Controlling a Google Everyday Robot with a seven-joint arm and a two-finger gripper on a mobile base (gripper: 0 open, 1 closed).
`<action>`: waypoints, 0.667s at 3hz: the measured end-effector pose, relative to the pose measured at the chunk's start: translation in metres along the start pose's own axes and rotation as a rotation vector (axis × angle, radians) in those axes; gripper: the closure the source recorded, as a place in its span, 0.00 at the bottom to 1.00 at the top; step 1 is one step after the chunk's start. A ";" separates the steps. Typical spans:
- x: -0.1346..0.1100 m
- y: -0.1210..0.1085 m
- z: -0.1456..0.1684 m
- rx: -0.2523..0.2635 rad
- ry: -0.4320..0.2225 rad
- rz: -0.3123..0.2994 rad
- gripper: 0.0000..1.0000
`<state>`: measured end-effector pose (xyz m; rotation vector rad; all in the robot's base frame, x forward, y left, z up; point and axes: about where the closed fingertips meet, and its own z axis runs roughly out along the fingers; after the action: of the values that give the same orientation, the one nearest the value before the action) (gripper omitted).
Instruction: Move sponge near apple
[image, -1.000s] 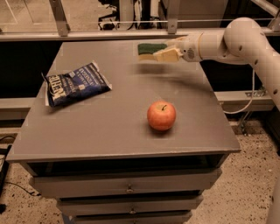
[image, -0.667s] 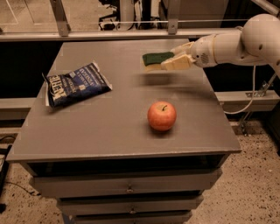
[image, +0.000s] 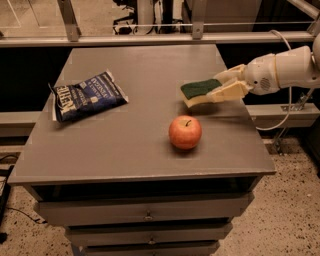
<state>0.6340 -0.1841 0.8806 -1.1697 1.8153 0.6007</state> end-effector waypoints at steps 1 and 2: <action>0.025 0.027 -0.019 -0.109 0.030 -0.035 0.90; 0.034 0.034 -0.023 -0.143 0.045 -0.043 0.67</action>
Offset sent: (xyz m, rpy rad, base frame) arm -0.0587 -0.0293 -0.0244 -0.0489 0.0726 0.1752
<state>0.5885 -0.2024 0.8612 -1.3247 1.8041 0.6935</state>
